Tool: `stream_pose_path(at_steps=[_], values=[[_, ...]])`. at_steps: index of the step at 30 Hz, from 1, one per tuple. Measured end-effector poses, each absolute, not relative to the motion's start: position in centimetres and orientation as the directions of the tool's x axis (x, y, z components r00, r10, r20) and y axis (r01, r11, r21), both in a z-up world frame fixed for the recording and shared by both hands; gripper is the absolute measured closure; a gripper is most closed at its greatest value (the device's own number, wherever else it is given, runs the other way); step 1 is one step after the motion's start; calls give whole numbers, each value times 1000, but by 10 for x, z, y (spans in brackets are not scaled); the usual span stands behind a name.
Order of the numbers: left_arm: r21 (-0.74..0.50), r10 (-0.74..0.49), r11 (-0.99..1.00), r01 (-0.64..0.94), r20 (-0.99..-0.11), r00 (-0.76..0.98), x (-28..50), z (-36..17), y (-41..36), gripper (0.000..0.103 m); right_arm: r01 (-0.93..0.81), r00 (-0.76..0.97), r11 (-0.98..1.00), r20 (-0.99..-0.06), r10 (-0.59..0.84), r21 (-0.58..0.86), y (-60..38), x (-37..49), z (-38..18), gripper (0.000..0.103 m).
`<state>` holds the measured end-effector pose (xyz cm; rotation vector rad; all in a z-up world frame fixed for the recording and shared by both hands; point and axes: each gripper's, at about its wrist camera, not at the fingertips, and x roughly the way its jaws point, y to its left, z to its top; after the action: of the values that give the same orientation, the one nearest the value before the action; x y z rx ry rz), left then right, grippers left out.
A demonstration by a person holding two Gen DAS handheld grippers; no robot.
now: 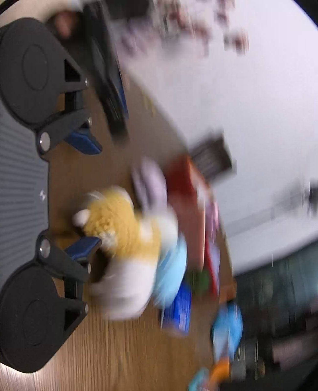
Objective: Organize soft objects
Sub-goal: 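Move the right gripper toward the yellow-and-white fluffy plush toy, then grasp the yellow plush with the right gripper while the left gripper grasps its white end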
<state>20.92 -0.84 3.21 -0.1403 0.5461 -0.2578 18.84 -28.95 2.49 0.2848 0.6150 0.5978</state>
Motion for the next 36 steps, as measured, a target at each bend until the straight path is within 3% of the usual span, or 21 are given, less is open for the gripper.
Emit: stream_pose_path(at_steps=[5, 8, 13, 15, 17, 19, 20, 21, 25, 27, 29, 33, 36], values=[[-279, -362, 927, 252, -483, 797, 219, 31, -6, 4, -355, 791, 850, -360, 495, 388, -315, 181, 43, 28], [-319, -432, 897, 306, -491, 756, 227, 25, -24, 5, -272, 799, 887, -427, 424, 372, -325, 201, 33, 28], [-341, -468, 880, 330, -503, 726, 232, 17, -41, 13, -255, 755, 879, -484, 441, 403, -316, 217, 9, 30], [-368, -486, 869, 331, -505, 714, 235, 14, -40, 19, -259, 742, 876, -497, 451, 407, -311, 216, 0, 33], [-394, -510, 854, 340, -508, 694, 240, 10, -41, 28, -256, 729, 875, -513, 454, 411, -307, 216, -6, 48], [-398, -535, 841, 365, -518, 668, 245, 5, -46, 39, -252, 727, 877, -519, 450, 408, -305, 211, -7, 50], [-400, -548, 834, 380, -519, 656, 246, 4, -49, 50, -256, 721, 876, -522, 455, 410, -305, 209, -5, 50], [-412, -563, 824, 390, -513, 648, 246, 3, -50, 52, -259, 718, 874, -524, 459, 411, -304, 206, -2, 50], [-416, -549, 830, 372, -488, 678, 249, 8, -42, 46, -377, 652, 836, -527, 545, 398, -287, 190, 9, 36], [-412, -519, 846, 340, -484, 704, 249, 12, -33, 30, -458, 586, 785, -522, 620, 418, -279, 183, 11, 37], [-365, -485, 868, 336, -485, 727, 242, 17, -26, 29, -495, 573, 754, -490, 656, 431, -278, 177, 15, 39], [-359, -536, 842, 402, -480, 695, 215, 23, -20, 14, -398, 717, 808, -403, 569, 434, -302, 183, 29, 38], [-401, -611, 791, 463, -472, 635, 197, 16, -30, 14, -366, 755, 844, -406, 515, 391, -304, 205, 30, 38]])
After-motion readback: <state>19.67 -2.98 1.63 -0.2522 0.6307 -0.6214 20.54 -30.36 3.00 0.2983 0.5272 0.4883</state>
